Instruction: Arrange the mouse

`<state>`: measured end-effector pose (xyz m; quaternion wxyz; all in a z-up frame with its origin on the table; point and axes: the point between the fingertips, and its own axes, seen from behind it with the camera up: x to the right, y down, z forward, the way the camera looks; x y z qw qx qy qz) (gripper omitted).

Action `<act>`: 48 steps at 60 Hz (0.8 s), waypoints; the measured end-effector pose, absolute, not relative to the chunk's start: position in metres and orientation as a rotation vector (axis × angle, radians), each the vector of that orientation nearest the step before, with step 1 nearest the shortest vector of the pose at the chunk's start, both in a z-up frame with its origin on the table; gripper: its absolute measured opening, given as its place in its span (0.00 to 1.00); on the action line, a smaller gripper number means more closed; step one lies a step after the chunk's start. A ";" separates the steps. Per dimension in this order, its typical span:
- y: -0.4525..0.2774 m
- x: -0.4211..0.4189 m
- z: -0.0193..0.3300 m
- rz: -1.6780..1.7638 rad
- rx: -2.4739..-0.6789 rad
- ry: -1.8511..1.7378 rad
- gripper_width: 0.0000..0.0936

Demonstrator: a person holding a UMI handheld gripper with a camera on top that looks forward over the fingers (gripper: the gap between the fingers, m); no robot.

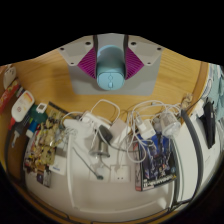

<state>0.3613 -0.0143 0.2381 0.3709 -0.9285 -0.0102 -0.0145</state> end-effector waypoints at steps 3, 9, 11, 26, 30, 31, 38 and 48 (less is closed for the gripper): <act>-0.017 0.356 0.220 -0.004 -2.407 -0.018 0.37; -0.025 0.358 0.199 -0.005 -2.424 -0.036 0.38; -0.023 0.357 0.197 0.007 -2.418 -0.007 0.42; -0.027 0.360 0.197 -0.022 -2.457 -0.043 0.56; -0.033 0.360 0.205 -0.019 -2.474 -0.064 0.75; -0.035 0.360 0.208 -0.017 -2.473 -0.061 0.78; -0.052 0.360 0.259 0.011 -2.420 -0.009 0.81; -0.106 0.375 0.354 -0.024 -2.318 0.044 0.81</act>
